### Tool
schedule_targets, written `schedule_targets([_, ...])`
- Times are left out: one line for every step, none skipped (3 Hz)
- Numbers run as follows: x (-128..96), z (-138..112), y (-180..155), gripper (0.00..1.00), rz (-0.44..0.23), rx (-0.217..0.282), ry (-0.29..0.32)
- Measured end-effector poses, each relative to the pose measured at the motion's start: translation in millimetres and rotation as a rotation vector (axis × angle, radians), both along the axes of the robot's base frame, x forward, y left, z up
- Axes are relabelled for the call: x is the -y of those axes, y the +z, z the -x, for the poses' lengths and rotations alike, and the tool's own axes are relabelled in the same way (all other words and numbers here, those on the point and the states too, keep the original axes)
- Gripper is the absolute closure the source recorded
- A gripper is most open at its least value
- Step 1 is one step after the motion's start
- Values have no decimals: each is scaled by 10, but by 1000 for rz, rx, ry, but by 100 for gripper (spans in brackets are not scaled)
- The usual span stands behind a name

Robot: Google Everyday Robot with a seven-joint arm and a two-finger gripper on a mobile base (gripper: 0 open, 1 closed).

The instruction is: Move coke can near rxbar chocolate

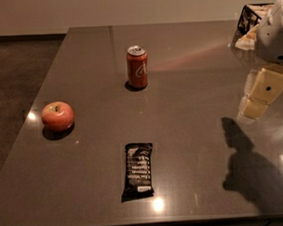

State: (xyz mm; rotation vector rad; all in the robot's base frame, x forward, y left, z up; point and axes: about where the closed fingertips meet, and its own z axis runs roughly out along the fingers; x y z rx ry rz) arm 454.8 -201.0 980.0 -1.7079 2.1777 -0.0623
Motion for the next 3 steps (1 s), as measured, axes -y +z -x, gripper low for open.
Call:
schedule_targets([-259, -313, -20, 0, -88, 16, 5])
schedule_targets([-485, -657, -104, 0, -172, 20, -29])
schedule_targets([-713, -962, -202, 0, -243, 22, -62])
